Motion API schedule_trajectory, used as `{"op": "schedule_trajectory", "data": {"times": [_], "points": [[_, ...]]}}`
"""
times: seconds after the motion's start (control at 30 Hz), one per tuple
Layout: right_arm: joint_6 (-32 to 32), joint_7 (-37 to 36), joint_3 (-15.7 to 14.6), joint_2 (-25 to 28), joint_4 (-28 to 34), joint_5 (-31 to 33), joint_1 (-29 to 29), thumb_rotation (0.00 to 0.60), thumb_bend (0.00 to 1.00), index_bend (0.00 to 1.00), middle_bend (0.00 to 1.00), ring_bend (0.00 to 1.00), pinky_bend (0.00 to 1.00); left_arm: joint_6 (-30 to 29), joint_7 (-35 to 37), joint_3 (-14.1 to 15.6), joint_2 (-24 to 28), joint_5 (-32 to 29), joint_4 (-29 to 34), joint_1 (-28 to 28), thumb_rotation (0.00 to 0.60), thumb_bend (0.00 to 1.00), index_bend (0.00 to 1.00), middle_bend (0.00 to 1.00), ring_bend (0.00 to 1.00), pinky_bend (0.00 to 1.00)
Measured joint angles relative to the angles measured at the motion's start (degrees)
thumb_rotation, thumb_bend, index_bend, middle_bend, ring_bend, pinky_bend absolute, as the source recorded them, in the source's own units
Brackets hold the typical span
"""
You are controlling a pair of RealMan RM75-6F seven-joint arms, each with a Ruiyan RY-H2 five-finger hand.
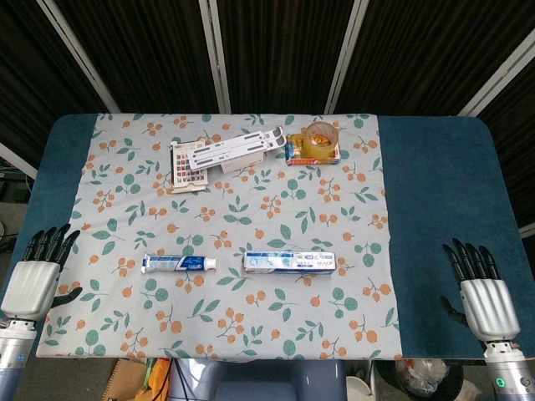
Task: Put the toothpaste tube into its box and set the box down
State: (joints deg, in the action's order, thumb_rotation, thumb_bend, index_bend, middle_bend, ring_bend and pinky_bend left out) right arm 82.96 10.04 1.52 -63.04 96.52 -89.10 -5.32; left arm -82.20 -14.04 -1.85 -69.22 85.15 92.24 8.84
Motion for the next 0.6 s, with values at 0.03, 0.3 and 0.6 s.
{"op": "schedule_trajectory", "data": {"times": [0.03,0.3,0.6], "points": [[-0.21,-0.05,0.06,0.12,0.49,-0.05,-0.2,0.6,0.27,0.0,0.0,0.0,0.0,0.07,0.02,0.0,0.04,-0.14,0.1,-0.03,0.6,0.0,0.0,0.0,0.0,0.02],[-6.49,-0.44,0.83,1.44,9.06,0.89,-3.84,0.6,0.27,0.0,0.0,0.0,0.0,0.48,0.02,0.22,0.31,0.01,0.58,0.02,0.6,0.0,0.0,0.0,0.0,0.02],[-17.02,5.81,2.94,-2.77,15.72,9.39,-10.75,0.6,0.27,0.0,0.0,0.0,0.0,0.62,0.0,0.27,0.34,-0.03,0.53,0.08,0.6,0.0,0.0,0.0,0.0,0.02]]}}
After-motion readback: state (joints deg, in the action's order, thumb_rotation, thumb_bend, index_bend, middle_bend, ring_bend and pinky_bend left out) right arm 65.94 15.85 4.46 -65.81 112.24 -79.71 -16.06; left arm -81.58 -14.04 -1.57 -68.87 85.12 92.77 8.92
